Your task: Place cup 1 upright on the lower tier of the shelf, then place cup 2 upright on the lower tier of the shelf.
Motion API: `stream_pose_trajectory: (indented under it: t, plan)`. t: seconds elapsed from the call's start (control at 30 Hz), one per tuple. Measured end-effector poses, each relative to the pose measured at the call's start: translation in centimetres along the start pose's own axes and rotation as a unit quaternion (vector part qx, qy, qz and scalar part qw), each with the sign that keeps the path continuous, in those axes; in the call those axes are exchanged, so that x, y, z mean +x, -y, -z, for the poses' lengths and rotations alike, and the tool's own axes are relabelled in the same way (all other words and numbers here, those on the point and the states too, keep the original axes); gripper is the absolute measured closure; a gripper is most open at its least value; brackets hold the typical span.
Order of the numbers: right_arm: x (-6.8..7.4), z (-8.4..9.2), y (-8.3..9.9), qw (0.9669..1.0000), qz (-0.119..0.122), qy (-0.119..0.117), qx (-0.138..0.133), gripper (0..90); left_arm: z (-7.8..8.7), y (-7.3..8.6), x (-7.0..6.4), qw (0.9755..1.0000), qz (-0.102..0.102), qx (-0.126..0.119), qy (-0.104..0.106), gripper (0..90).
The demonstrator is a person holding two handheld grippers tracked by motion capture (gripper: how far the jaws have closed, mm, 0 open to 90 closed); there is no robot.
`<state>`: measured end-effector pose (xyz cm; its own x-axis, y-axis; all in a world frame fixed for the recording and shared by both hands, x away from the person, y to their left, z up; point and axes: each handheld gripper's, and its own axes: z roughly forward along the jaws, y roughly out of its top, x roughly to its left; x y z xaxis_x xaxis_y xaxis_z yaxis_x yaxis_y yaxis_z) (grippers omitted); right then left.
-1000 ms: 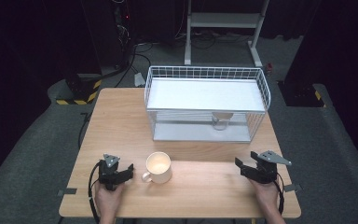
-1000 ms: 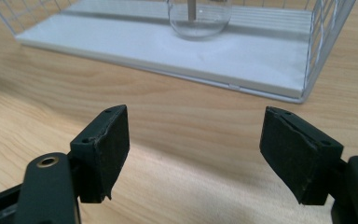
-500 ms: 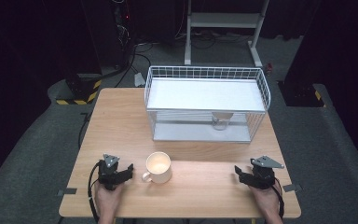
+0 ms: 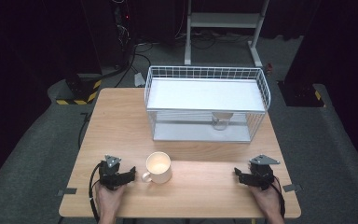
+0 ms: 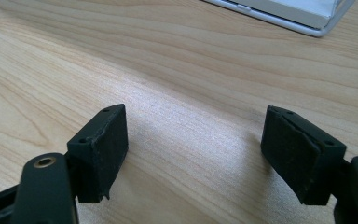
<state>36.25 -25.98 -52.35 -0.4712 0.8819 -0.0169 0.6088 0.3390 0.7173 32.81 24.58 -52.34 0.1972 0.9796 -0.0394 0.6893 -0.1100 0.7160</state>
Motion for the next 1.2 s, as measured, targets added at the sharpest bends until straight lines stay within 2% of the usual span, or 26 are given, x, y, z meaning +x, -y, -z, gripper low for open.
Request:
stream_pose_trajectory:
  t: [0.2, 0.33, 0.53, 0.73, 0.87, 1.03, 1.1, 1.2]
  plan:
    - [0.0, 0.0, 0.0, 1.0, -0.001, 0.0, 0.001, 23.0, 1.8, -0.5, -0.7, 0.9992, -0.011, -0.023, 0.031, 15.4]
    - [0.0, 0.0, 0.0, 1.0, -0.001, 0.0, 0.001, 23.1, 2.5, -0.5, -1.0, 0.9984, -0.024, -0.036, 0.037, 15.3]
    - [0.0, 0.0, 0.0, 1.0, -0.002, 0.0, 0.001, 23.1, 2.8, 0.4, -0.7, 0.9972, -0.003, -0.041, 0.061, 15.0]
    - [0.0, 0.0, 0.0, 1.0, -0.001, 0.001, 0.0, 23.0, 3.8, 0.9, -1.2, 0.9967, -0.01, -0.044, 0.067, 14.8]
    - [0.0, 0.0, 0.0, 1.0, -0.001, 0.001, 0.0, 23.1, 4.2, 1.3, -1.7, 0.996, -0.008, -0.037, 0.081, 14.6]
    - [0.0, 0.0, 0.0, 1.0, 0.0, 0.001, 0.0, 23.0, 5.0, 1.5, -2.3, 0.9956, -0.024, -0.045, 0.079, 14.1]
    - [0.0, 0.0, 0.0, 1.0, 0.0, 0.001, 0.0, 23.0, 5.3, 1.7, -2.4, 0.9952, -0.022, -0.049, 0.082, 13.9]
    - [0.0, 0.0, 0.0, 1.0, 0.0, 0.001, 0.0, 23.0, 5.4, 2.0, -2.7, 0.9953, -0.029, -0.044, 0.081, 13.4]
